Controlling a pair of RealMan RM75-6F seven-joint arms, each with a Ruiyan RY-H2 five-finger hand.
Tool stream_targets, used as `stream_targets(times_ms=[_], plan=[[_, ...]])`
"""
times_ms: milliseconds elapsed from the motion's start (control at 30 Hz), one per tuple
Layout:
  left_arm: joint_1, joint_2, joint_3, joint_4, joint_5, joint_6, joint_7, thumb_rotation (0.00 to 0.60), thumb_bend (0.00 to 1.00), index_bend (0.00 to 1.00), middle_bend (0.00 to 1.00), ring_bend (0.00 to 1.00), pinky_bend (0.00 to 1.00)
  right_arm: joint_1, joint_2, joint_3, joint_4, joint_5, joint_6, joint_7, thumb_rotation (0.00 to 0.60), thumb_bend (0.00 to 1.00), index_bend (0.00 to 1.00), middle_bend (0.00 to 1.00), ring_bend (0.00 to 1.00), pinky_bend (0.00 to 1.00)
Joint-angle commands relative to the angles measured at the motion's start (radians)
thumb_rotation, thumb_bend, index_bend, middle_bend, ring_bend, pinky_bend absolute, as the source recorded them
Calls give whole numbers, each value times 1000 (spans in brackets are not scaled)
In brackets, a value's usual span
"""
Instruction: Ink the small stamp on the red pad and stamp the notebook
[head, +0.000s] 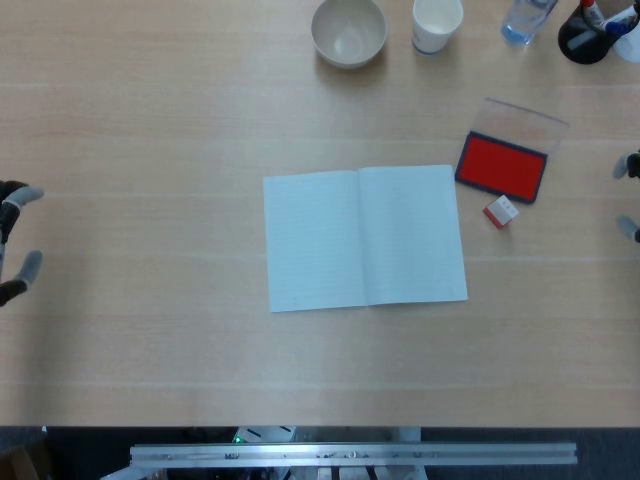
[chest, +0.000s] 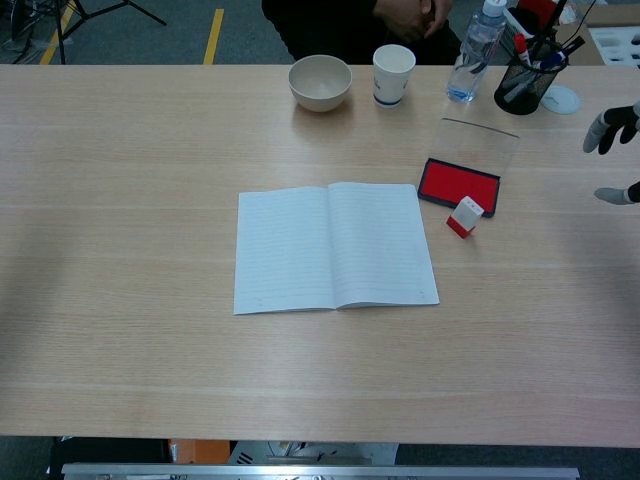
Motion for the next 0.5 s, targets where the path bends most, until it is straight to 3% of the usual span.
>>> stream_targets(times_ms=[33, 500], plan=[[0, 1, 2, 0, 2, 0, 0, 600, 260, 245, 254, 208, 205, 34, -55, 14, 30, 48, -18, -44, 600, 139, 433, 449, 368, 394], [-2, 1, 8, 3, 11, -5, -5, 600, 260, 245, 254, 208, 205, 120, -192, 20, 58, 191, -53, -175, 600, 136, 491, 445, 367, 394]])
